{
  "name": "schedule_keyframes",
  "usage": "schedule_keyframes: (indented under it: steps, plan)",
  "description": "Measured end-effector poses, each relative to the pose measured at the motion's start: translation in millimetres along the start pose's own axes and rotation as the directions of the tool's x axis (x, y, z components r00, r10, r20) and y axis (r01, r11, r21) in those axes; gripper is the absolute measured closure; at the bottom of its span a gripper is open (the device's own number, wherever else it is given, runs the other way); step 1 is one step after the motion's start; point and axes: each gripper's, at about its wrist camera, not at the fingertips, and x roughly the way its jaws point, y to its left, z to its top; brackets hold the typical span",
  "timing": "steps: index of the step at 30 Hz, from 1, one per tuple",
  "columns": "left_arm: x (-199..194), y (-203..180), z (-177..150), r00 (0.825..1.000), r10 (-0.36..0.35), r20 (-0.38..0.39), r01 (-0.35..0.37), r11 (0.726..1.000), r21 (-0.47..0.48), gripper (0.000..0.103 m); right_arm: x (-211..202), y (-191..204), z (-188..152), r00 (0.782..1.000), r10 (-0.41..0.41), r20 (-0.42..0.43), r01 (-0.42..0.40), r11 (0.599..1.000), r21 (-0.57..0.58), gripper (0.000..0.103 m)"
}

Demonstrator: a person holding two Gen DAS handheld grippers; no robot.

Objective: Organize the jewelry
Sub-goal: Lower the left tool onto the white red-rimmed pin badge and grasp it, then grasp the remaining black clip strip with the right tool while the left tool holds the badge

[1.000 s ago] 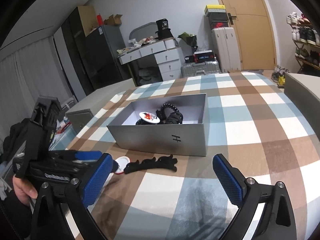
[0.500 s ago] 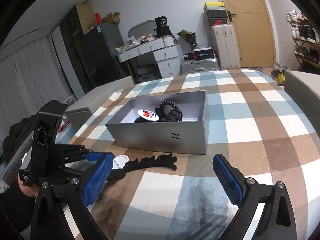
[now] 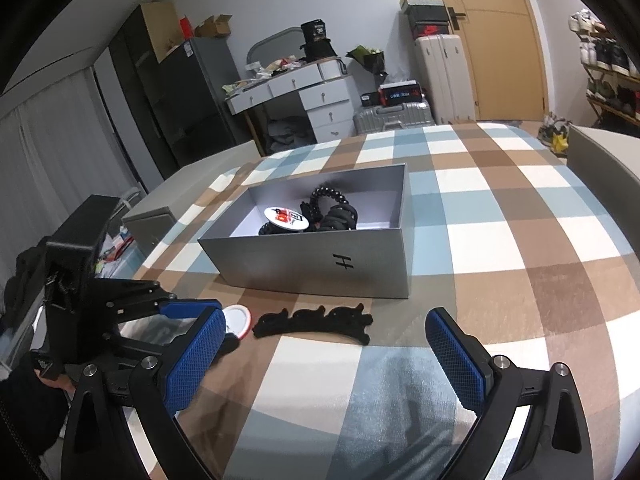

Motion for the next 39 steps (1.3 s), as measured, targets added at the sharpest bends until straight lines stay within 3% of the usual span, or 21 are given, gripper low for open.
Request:
schedule_keyframes:
  steps: [7, 13, 22, 26, 30, 33, 39]
  plan:
    - [-6.9, 5.4, -5.8, 0.999, 0.029, 0.018, -0.028, 0.999, -0.035, 0.068, 17.8, -3.8, -0.6, 0.995, -0.01, -0.099, 0.012, 1.0, 0.018, 0.002]
    - [-26.7, 15.8, -9.1, 0.997, 0.027, 0.076, -0.018, 0.993, -0.119, 0.068, 35.3, -6.0, 2.4, 0.984, -0.013, -0.177, 0.016, 1.0, 0.018, 0.003]
    - [-46.7, 29.9, -13.0, 0.989, 0.038, 0.14, -0.007, 0.978, -0.211, 0.068, 62.9, 14.1, 10.6, 0.96, -0.127, -0.25, 0.073, 0.974, -0.214, 0.012]
    - [-47.9, 33.6, -17.4, 0.988, 0.039, 0.148, -0.005, 0.975, -0.221, 0.068, 70.3, 16.1, 12.8, 0.948, -0.144, -0.283, 0.059, 0.956, -0.288, 0.022]
    - [-47.0, 39.9, -21.1, 0.988, 0.029, 0.15, 0.011, 0.967, -0.255, 0.068, 66.8, 19.1, 13.5, 0.947, -0.14, -0.289, 0.034, 0.939, -0.343, 0.058]
    - [-47.4, 42.2, -21.1, 0.988, 0.023, 0.154, 0.019, 0.964, -0.266, 0.068, 63.0, 21.8, 10.9, 0.949, -0.124, -0.291, 0.011, 0.933, -0.359, 0.073]
    - [-49.2, 43.2, -21.0, 0.987, 0.019, 0.16, 0.026, 0.96, -0.279, 0.068, 54.0, 30.4, -0.4, 0.954, -0.106, -0.28, -0.012, 0.921, -0.39, 0.077]
